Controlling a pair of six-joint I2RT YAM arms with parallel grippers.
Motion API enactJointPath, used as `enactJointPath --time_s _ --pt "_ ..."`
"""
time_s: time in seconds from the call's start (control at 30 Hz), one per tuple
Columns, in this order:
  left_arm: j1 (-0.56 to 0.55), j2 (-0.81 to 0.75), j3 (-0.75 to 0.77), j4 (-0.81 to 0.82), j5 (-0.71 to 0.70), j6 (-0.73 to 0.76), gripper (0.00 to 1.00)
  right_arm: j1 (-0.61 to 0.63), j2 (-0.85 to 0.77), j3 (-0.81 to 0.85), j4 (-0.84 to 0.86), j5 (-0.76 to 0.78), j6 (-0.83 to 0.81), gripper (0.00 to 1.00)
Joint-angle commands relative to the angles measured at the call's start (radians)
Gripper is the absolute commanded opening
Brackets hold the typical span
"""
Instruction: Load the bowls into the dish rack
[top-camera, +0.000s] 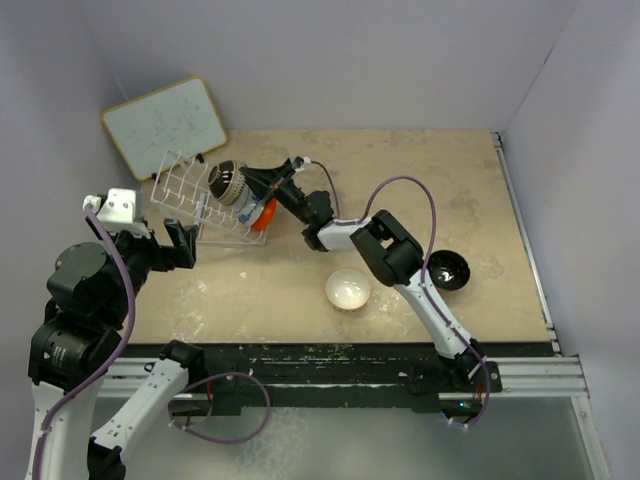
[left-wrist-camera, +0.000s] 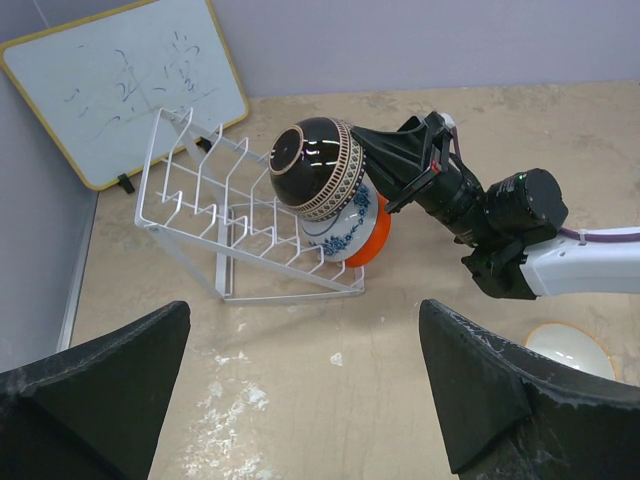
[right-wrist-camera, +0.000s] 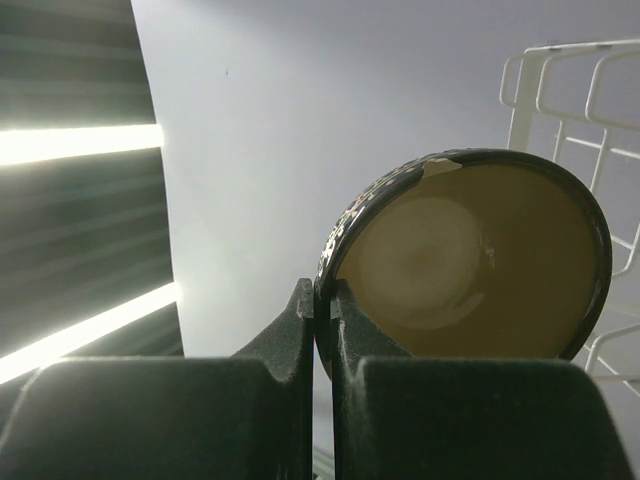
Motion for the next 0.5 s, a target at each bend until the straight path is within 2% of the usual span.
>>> enactJointPath --time_s 0.0,0.47 --pt "-0.004 -0.012 0.016 0.020 -0.017 0.010 0.99 0.002 -0.027 0.035 0.346 0.063 0.047 0.00" --pt "-0.005 -0.012 0.001 0.028 -0.016 0.009 0.99 0.001 -0.008 -0.008 0.380 0.058 0.067 0.00"
